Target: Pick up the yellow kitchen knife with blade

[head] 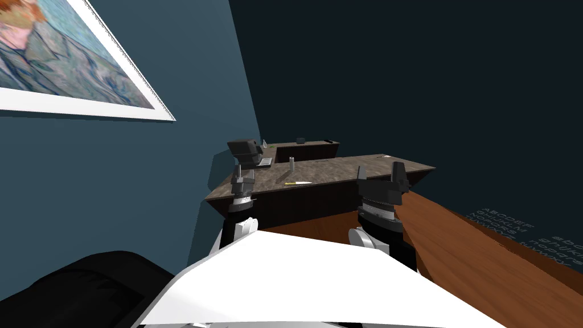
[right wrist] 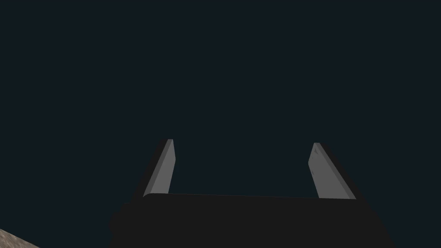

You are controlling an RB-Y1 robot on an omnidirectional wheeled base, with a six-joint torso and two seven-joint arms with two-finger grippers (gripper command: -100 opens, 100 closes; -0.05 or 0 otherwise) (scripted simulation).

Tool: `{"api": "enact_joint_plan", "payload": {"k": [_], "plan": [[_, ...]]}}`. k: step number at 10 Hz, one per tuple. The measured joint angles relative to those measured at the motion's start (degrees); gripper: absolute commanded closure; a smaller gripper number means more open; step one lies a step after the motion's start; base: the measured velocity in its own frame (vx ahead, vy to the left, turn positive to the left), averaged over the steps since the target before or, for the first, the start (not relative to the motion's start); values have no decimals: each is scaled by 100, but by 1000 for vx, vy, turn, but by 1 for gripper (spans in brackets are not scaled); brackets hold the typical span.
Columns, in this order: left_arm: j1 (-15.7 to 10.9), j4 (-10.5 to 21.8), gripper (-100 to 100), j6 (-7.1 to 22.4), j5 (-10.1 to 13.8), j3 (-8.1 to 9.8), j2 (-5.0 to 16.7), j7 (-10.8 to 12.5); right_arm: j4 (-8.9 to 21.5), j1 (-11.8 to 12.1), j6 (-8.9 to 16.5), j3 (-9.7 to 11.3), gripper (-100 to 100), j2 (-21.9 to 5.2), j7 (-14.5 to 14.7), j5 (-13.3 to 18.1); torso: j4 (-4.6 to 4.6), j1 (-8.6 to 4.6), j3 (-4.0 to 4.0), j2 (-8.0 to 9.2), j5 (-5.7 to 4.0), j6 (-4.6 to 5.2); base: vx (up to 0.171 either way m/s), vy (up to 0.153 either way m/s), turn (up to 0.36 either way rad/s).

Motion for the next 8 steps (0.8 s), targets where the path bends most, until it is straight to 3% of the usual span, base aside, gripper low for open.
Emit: {"api": "enact_joint_plan", "payload": {"k": [3,8], "plan": [[0,-1,-100,187,27,21,473,-9,0,0,0,0,0,0,0,0,-2,-12,-4,-8,-3,0,25,-35,12],[-190,125,-100,938,74,55,1027,-119,0,1,0,1,0,1,0,0,-5,-28,-12,-20,-6,0,45,-67,19]]}}
